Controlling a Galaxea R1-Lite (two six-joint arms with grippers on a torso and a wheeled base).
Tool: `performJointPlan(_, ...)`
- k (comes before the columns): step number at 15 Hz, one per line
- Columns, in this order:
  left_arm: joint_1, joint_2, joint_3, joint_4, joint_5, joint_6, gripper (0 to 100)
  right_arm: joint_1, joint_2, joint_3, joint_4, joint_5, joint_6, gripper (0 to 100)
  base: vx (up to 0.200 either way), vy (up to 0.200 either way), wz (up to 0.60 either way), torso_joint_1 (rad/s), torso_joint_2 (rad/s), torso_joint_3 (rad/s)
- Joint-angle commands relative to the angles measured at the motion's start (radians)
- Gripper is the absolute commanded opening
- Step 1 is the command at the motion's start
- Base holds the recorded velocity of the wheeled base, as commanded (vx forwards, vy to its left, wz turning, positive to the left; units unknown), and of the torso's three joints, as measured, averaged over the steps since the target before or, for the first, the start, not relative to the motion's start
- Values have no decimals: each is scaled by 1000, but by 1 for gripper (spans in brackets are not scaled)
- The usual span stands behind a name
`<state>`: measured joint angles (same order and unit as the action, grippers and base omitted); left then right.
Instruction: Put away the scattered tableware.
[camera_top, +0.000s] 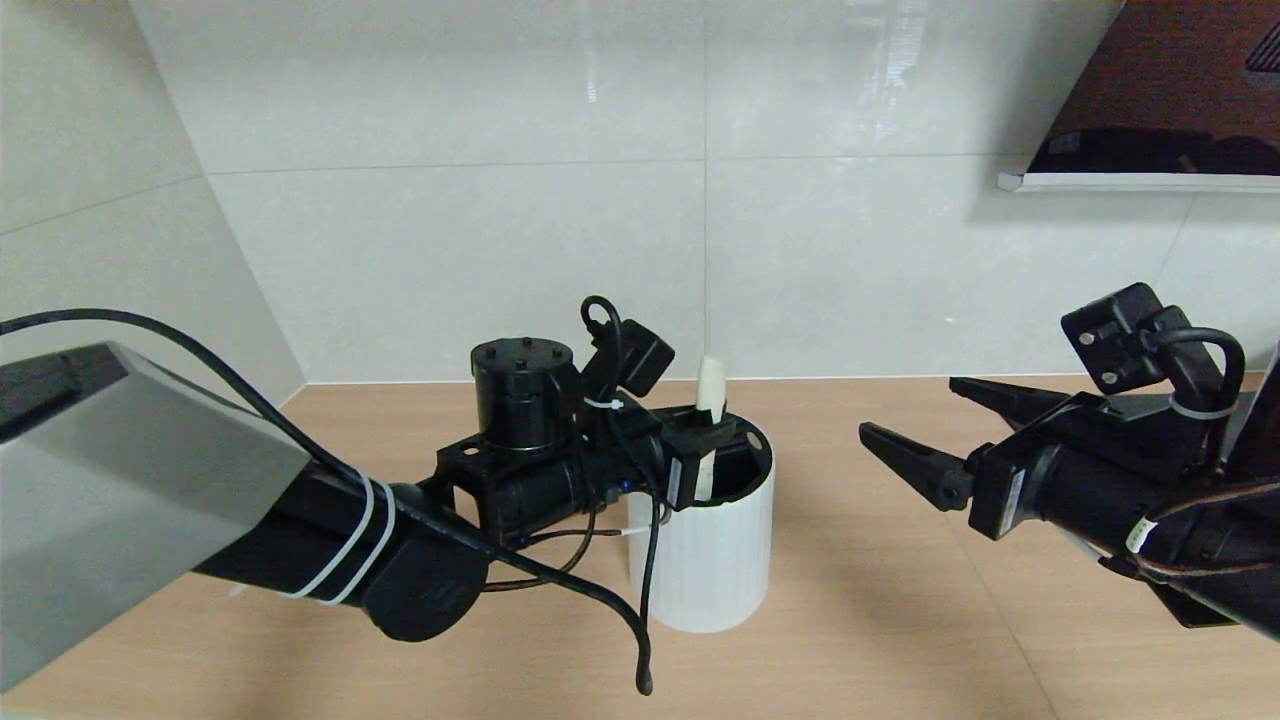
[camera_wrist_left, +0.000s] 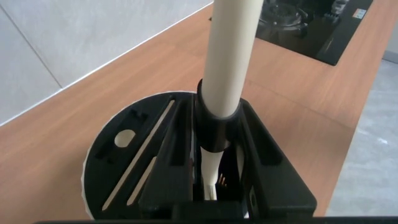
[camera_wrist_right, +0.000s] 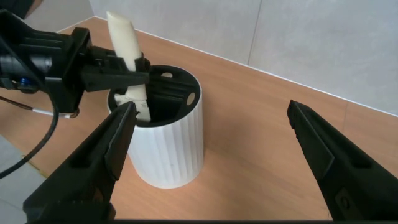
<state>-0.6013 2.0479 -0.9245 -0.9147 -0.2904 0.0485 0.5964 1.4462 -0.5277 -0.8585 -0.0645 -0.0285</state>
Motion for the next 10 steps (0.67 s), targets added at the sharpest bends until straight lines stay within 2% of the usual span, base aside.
performJointPlan(1, 0, 21, -4, -7, 10, 1, 0, 0, 2, 0, -1, 0, -1, 100, 0, 0, 0, 0, 0, 0)
performJointPlan(2, 0, 23, -16, -44, 30, 1, 0, 0, 2, 0, -1, 0, -1, 100, 0, 0, 0, 0, 0, 0)
performJointPlan(4, 1, 11, -36, -44, 37, 2, 0, 0, 2, 0, -1, 0, -1, 100, 0, 0, 0, 0, 0, 0)
performJointPlan(5, 3, 9, -37, -44, 37, 5, 100, 0, 2, 0, -1, 0, -1, 100, 0, 0, 0, 0, 0, 0)
performJointPlan(7, 5, -5, -48, -59, 66, 7, 100, 0, 2, 0, -1, 0, -1, 100, 0, 0, 0, 0, 0, 0)
performJointPlan(10, 3, -49, -53, -64, 71, 7, 100, 0, 2, 0, -1, 0, -1, 100, 0, 0, 0, 0, 0, 0)
